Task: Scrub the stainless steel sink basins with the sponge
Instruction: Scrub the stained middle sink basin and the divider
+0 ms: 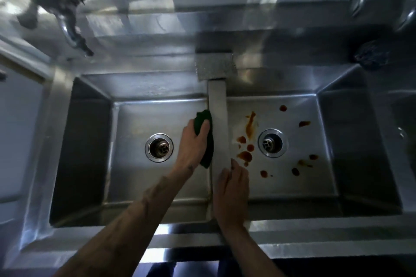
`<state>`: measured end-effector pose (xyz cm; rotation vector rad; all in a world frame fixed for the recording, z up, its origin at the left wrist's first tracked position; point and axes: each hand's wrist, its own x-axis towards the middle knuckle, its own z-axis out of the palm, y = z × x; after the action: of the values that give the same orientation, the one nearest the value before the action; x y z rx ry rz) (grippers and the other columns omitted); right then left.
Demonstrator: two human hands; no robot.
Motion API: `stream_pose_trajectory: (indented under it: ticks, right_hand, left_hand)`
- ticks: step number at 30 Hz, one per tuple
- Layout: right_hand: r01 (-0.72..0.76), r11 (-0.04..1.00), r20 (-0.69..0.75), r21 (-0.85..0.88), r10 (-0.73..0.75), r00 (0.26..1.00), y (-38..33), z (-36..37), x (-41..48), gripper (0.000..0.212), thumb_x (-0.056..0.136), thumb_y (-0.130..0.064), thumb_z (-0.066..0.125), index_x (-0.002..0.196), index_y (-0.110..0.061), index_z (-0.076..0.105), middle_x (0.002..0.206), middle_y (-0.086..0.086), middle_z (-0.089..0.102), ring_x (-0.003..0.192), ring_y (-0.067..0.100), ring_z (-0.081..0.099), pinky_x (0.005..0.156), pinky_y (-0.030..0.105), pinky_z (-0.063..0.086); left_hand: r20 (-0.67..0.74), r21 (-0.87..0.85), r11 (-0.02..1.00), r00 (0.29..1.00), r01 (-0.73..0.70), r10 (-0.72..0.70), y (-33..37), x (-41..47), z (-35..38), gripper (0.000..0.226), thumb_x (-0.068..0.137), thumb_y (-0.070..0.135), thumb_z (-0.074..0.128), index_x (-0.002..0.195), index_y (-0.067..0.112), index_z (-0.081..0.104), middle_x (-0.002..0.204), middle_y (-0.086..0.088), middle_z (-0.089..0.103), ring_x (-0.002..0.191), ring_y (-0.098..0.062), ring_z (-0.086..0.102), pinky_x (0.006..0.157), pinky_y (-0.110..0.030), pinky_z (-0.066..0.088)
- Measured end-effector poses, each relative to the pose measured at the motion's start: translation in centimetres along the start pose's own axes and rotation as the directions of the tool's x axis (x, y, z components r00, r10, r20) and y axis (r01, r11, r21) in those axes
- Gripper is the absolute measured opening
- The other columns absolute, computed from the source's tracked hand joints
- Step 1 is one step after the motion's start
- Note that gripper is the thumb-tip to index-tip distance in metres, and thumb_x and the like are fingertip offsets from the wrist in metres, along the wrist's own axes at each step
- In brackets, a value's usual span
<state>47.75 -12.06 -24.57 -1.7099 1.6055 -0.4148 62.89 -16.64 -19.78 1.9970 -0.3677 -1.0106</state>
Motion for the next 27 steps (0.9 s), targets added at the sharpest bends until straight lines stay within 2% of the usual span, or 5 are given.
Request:
stream_pose_trajectory:
  ticks: [4, 8, 15, 23, 27]
  right_hand:
    - [0.065, 0.979, 0.003, 0.195, -0.067, 0.998, -0.7, -4.7, 1.2, 0.046, 0.102, -0.050, 0.045, 0.144, -0.034, 0.041, 0.133, -0.018, 0.044, 0.117, 0.000, 0.049, 0.101, 0.034, 0.052]
    - [0.322, 0.903, 0.042, 0.282, -0.348, 0.937, -3.3, -10.3, 3.2, 0.057, 0.095, -0.044, 0.064, 0.144, -0.045, 0.033, 0.137, -0.040, 0.033, 0.127, -0.012, 0.041, 0.103, 0.008, 0.037]
    - [0.383, 0.892, 0.204, 0.239, -0.432, 0.879, -3.7, -15.8, 6.1, 0.092, 0.085, -0.029, 0.082, 0.158, -0.019, 0.027, 0.158, -0.005, 0.025, 0.141, 0.013, 0.041, 0.111, 0.036, 0.049]
    - [0.364, 0.918, 0.100, 0.160, -0.382, 0.919, -3.0, -16.3, 10.3, 0.069, 0.088, -0.044, 0.074, 0.146, -0.036, 0.038, 0.143, -0.012, 0.041, 0.119, -0.012, 0.046, 0.091, -0.003, 0.040]
    - [0.346, 0.920, 0.085, 0.184, -0.365, 0.927, -2.7, -15.1, 11.9, 0.061, 0.089, -0.040, 0.077, 0.140, -0.040, 0.043, 0.135, -0.018, 0.044, 0.116, -0.021, 0.045, 0.089, -0.005, 0.038]
  left_hand:
    - [-0.043, 0.063, 0.996, 0.997, -0.062, 0.064, 2.2, -3.8, 0.7, 0.034, 0.108, 0.042, 0.053, 0.127, 0.015, 0.060, 0.120, -0.014, 0.061, 0.110, -0.029, 0.062, 0.097, -0.047, 0.055]
    - [-0.095, 0.060, 0.990, 0.986, -0.129, 0.134, 5.2, -6.9, 3.4, 0.028, 0.107, 0.039, 0.056, 0.116, 0.014, 0.063, 0.115, -0.011, 0.062, 0.099, -0.019, 0.063, 0.083, -0.029, 0.054]
    - [-0.002, -0.061, 0.987, 0.989, -0.147, 0.147, 8.5, -9.7, 8.5, 0.026, 0.107, 0.044, 0.055, 0.115, 0.021, 0.064, 0.116, -0.008, 0.065, 0.104, -0.021, 0.066, 0.088, -0.035, 0.058]
    - [0.132, -0.016, 0.970, 0.961, -0.243, 0.243, 8.6, -9.2, 9.1, 0.042, 0.108, 0.047, 0.050, 0.142, 0.024, 0.058, 0.129, -0.001, 0.063, 0.117, -0.013, 0.063, 0.103, -0.037, 0.056]
    - [0.168, -0.068, 0.961, 0.947, -0.267, 0.275, 7.9, -8.1, 8.6, 0.034, 0.109, 0.042, 0.050, 0.141, 0.032, 0.054, 0.125, 0.010, 0.066, 0.117, -0.001, 0.063, 0.089, -0.012, 0.054]
